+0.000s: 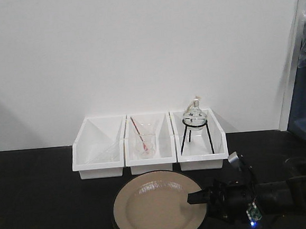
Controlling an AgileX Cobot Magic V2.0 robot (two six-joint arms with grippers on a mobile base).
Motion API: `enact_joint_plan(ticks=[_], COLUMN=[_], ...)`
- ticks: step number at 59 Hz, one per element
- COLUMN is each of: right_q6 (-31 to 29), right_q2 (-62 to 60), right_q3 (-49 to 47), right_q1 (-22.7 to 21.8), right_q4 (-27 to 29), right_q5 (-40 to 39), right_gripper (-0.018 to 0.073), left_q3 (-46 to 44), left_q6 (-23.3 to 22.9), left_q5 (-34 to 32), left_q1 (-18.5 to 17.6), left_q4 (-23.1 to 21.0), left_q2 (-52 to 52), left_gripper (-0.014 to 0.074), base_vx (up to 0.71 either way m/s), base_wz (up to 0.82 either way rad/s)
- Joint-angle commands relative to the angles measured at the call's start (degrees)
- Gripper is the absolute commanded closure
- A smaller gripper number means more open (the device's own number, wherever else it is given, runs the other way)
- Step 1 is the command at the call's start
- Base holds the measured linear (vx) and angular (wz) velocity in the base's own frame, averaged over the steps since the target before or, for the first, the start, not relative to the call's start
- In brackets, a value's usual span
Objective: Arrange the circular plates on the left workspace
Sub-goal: 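Lift the plate with the right gripper and lower it onto the first plate, then open the right gripper and withdraw it from the stacked plates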
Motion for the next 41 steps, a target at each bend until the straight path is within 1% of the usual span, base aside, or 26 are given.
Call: enact_joint_plan(ticks=[1, 10, 13, 20, 27, 33, 37, 41], right_q6=[-2.62, -2.78, -2.84, -2.79, -2.99, -2.94, -2.4, -0.5], right_q2=[-3.19, -4.77, -5.69, -8.71, -11.6, -14.31, -16.37, -18.86], right_q3=[-1.36, -1.36, -1.36, -1.36, -1.36, -1.36, -1.36, -1.36], right_q1=[-0.88, -2.54, -2.96, -3.72, -4.39, -5.12, -5.62, -5.92], right_q4=[-1.82, -5.82, -7.31, -9.84, -9.61, -10.55, -12.94, -17.1], right_q5=[1.77, 1.83, 1.68, 0.84, 0.44, 0.51, 0.37, -0.45], right_gripper=[0.0056, 0.0062, 0.0069, 0.0085, 0.0091, 0.0099, 0.0134, 0.0212], left_q3=[-1.5, -1.5, -1.5, -1.5, -1.5, -1.5, -1.5, -1.5], left_q6=[-1.56, -2.19, -2.34, -2.55, -2.55, -2.55, -2.55, -2.8], left_q5=[0.28, 0.38, 0.26, -0.98, -3.25, -4.74, -6.38, -8.79], left_q1=[-0.03, -0.03, -0.03, -0.03, -0.03, -0.03, -0.03, -0.03], left_q4=[-4.39, -4.44, -5.07, -8.5, -11.53, -12.96, -13.12, -12.81], left_q2=[0.22, 0.22, 0.22, 0.22, 0.22, 0.22, 0.27, 0.39], left_gripper=[0.06, 0.06, 0.06, 0.06, 0.06, 0.06, 0.06, 0.0599], base_vx=[0.0, 0.0, 0.0, 0.0, 0.0, 0.0, 0.0, 0.0], base_wz=[0.0, 0.0, 0.0, 0.0, 0.0, 0.0, 0.0, 0.0])
